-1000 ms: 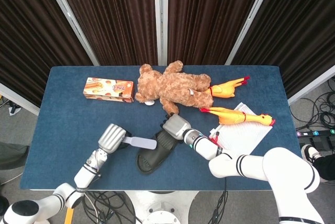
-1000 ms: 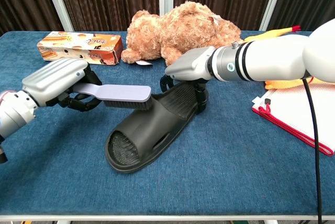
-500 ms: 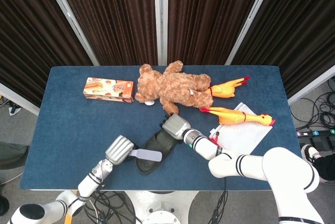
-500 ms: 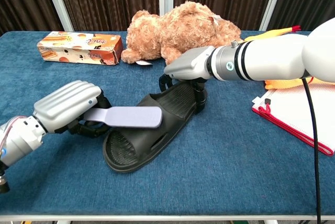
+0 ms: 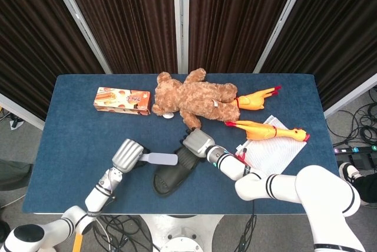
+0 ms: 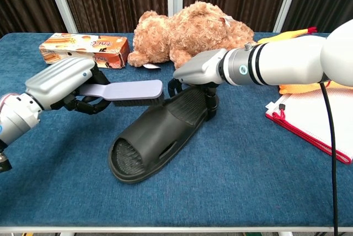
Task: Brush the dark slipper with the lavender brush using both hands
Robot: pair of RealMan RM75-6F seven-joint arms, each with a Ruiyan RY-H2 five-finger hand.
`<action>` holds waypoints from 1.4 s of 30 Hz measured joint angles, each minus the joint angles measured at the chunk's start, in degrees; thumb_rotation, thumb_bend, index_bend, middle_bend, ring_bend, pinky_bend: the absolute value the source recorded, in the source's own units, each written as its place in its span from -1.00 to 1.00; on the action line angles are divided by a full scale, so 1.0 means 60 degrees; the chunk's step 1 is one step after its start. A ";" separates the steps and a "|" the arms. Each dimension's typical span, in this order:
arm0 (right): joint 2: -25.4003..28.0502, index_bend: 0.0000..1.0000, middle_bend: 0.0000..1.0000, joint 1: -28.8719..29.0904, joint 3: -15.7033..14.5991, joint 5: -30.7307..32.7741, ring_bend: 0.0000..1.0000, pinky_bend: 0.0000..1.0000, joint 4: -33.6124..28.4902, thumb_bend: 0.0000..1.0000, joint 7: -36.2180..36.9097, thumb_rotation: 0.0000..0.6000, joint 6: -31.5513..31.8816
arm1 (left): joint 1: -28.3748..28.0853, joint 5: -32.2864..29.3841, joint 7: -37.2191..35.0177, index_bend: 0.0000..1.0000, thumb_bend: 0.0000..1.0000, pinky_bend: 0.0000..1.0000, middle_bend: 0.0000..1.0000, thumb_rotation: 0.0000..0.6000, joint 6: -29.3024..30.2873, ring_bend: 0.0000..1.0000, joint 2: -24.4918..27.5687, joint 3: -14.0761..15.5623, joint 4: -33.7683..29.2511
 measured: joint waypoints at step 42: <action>0.0005 -0.16 -0.38 0.0113 -0.0060 0.0172 -0.75 -0.58 -0.0085 -0.82 0.0017 1.00 0.0123 | 0.0455 0.0398 0.0380 1.00 0.01 1.00 1.00 1.00 -0.0260 1.00 0.0129 0.1070 -0.0286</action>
